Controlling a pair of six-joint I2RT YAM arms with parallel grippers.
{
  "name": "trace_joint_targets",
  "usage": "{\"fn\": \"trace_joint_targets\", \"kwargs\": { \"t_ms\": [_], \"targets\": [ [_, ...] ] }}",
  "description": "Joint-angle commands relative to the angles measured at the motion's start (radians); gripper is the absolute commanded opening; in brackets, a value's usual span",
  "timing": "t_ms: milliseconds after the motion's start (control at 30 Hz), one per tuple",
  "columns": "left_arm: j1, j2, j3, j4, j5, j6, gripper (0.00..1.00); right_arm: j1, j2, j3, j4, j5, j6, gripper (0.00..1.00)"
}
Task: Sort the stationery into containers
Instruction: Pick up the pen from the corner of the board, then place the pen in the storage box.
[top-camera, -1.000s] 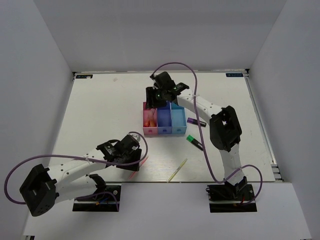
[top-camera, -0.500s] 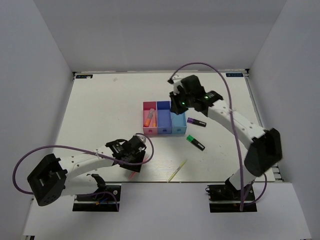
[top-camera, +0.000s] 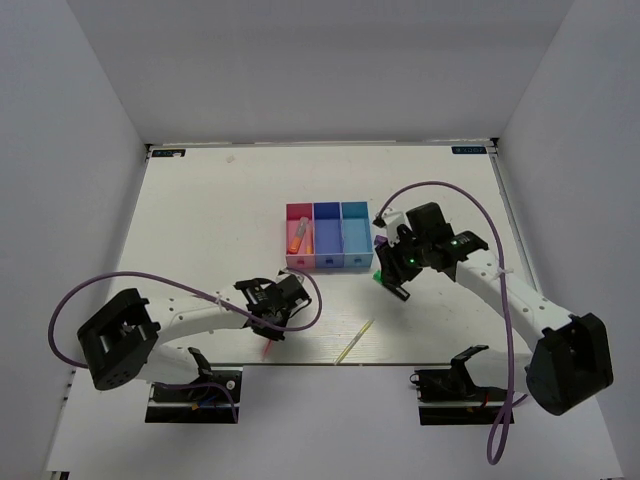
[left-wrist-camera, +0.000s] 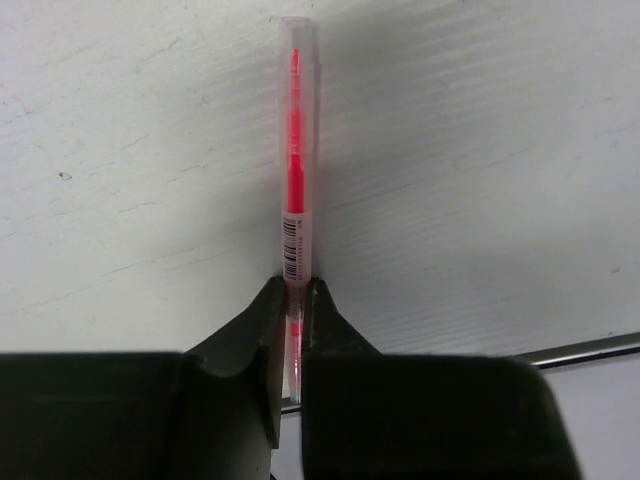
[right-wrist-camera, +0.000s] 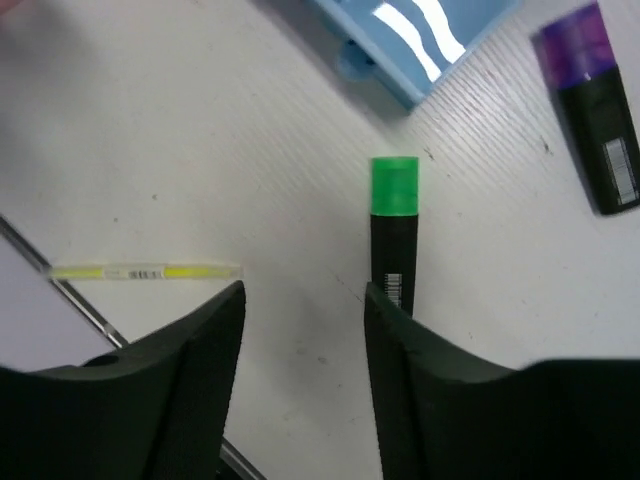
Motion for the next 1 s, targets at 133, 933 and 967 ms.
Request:
{"fn": "trace_joint_targets", "kwargs": {
  "t_ms": [133,933,967],
  "targets": [
    [-0.019,0.024,0.109,-0.054,-0.063,-0.003,0.0,-0.007,-0.083,-0.09,-0.093,-0.31,-0.411,0.73],
    [0.269,0.596,1.04,-0.043,0.028,0.066,0.02,-0.006,-0.189,-0.298,-0.106,-0.458,-1.149,0.41],
    [0.278,0.616,1.057,-0.038,0.029,0.053,0.02,-0.006,-0.187,-0.305,-0.114,-0.456,-1.153,0.41]
  ]
}}
